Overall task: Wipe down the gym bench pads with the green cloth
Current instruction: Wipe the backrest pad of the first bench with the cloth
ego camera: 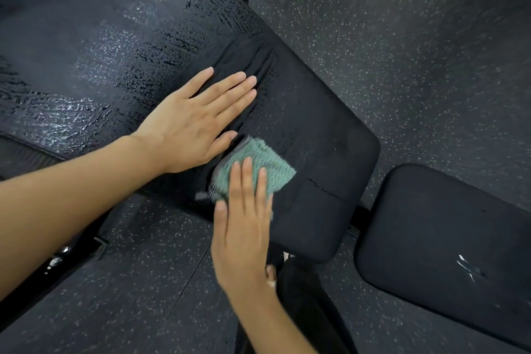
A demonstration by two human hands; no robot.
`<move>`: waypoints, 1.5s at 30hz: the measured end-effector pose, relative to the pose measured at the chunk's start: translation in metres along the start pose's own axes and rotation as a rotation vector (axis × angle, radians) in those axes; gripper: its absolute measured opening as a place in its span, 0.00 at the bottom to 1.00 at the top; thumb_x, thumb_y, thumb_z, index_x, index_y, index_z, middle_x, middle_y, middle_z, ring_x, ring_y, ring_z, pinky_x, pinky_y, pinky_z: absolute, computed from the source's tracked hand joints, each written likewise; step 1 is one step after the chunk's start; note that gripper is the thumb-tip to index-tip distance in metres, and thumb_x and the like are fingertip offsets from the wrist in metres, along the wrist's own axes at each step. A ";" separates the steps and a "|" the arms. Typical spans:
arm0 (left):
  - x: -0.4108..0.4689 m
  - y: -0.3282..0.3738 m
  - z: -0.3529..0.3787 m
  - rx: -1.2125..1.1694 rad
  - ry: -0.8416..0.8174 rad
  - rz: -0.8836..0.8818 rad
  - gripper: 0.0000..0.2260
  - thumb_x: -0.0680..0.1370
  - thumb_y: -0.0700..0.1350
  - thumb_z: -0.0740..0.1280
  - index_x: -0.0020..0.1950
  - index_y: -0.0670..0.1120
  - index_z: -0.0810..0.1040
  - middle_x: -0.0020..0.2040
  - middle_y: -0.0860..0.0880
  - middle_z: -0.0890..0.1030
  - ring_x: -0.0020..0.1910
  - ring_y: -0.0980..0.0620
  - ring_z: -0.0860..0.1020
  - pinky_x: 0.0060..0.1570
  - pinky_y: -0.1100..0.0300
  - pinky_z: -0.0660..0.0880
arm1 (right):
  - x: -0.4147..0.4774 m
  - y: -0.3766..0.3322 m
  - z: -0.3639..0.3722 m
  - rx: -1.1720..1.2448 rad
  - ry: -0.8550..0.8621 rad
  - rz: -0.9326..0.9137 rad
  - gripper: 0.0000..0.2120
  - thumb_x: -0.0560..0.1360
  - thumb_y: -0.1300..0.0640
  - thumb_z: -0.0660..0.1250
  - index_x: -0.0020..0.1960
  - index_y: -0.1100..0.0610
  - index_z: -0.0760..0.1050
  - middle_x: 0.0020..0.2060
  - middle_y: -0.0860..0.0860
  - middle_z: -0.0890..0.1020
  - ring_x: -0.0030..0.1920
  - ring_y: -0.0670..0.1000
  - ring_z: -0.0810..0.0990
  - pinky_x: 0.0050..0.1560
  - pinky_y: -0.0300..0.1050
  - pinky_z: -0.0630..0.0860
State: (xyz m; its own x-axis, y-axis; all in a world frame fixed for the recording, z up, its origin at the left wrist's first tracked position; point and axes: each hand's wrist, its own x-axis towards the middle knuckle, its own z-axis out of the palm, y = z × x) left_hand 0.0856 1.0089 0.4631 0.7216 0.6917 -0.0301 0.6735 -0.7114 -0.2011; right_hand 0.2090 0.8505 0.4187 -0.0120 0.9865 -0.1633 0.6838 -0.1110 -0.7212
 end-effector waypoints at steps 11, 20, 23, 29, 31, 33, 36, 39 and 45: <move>-0.002 -0.001 0.000 0.002 -0.001 0.019 0.29 0.83 0.53 0.46 0.80 0.40 0.55 0.81 0.43 0.55 0.80 0.46 0.54 0.77 0.43 0.51 | -0.016 -0.036 0.025 -0.047 0.046 0.033 0.25 0.84 0.47 0.42 0.80 0.47 0.42 0.79 0.43 0.42 0.79 0.52 0.39 0.74 0.57 0.37; -0.002 -0.001 0.001 0.012 0.008 0.019 0.28 0.83 0.53 0.47 0.80 0.39 0.56 0.81 0.43 0.55 0.80 0.46 0.55 0.77 0.42 0.53 | -0.020 -0.006 0.023 -0.086 0.083 0.035 0.24 0.85 0.48 0.40 0.80 0.48 0.44 0.79 0.43 0.44 0.79 0.48 0.42 0.75 0.52 0.44; -0.002 -0.001 0.001 0.014 0.011 0.013 0.28 0.83 0.52 0.47 0.80 0.39 0.56 0.81 0.42 0.56 0.80 0.46 0.55 0.77 0.42 0.53 | -0.028 0.017 0.022 -0.096 0.119 0.113 0.25 0.84 0.49 0.42 0.80 0.48 0.44 0.79 0.43 0.45 0.79 0.48 0.42 0.75 0.52 0.45; -0.002 0.001 0.003 0.022 0.016 0.009 0.29 0.83 0.53 0.47 0.80 0.39 0.56 0.81 0.42 0.56 0.80 0.45 0.56 0.77 0.42 0.53 | -0.028 0.019 0.024 0.087 0.240 0.353 0.26 0.83 0.47 0.39 0.80 0.48 0.44 0.79 0.39 0.44 0.78 0.45 0.39 0.77 0.55 0.43; -0.002 0.002 0.003 0.022 0.019 0.006 0.29 0.82 0.52 0.47 0.80 0.39 0.56 0.80 0.42 0.56 0.80 0.45 0.56 0.76 0.42 0.53 | -0.022 0.001 0.028 0.166 0.273 0.404 0.26 0.82 0.47 0.40 0.80 0.48 0.45 0.78 0.38 0.43 0.78 0.45 0.37 0.77 0.55 0.41; -0.002 0.002 0.004 0.024 0.024 0.003 0.29 0.82 0.52 0.47 0.80 0.39 0.56 0.80 0.42 0.56 0.80 0.45 0.55 0.77 0.41 0.53 | -0.018 -0.015 0.031 0.184 0.269 0.385 0.26 0.82 0.47 0.40 0.80 0.48 0.45 0.78 0.38 0.42 0.78 0.45 0.37 0.77 0.56 0.41; -0.003 0.004 0.004 0.023 0.030 -0.002 0.29 0.83 0.53 0.47 0.80 0.39 0.56 0.80 0.42 0.56 0.80 0.45 0.56 0.77 0.42 0.52 | -0.020 -0.025 0.031 0.143 0.201 0.251 0.25 0.83 0.47 0.40 0.80 0.47 0.44 0.79 0.38 0.42 0.78 0.47 0.37 0.76 0.55 0.39; -0.002 0.006 0.004 0.023 0.034 -0.009 0.28 0.83 0.53 0.47 0.80 0.39 0.56 0.80 0.42 0.56 0.79 0.44 0.56 0.77 0.43 0.50 | -0.026 -0.007 0.024 0.062 0.121 0.100 0.25 0.84 0.49 0.42 0.80 0.48 0.44 0.79 0.40 0.43 0.79 0.48 0.39 0.77 0.51 0.40; 0.000 0.011 0.004 0.046 0.010 -0.027 0.29 0.83 0.53 0.46 0.80 0.39 0.55 0.81 0.42 0.55 0.80 0.44 0.54 0.77 0.43 0.48 | -0.035 0.042 0.011 -0.020 0.068 0.075 0.25 0.85 0.50 0.44 0.80 0.46 0.41 0.79 0.40 0.43 0.79 0.46 0.41 0.76 0.50 0.44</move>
State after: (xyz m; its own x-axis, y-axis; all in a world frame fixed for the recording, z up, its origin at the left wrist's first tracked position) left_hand 0.0930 1.0016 0.4571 0.7049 0.7092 -0.0145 0.6849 -0.6857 -0.2464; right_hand 0.2300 0.8100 0.3866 0.0884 0.9816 -0.1695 0.6953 -0.1827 -0.6951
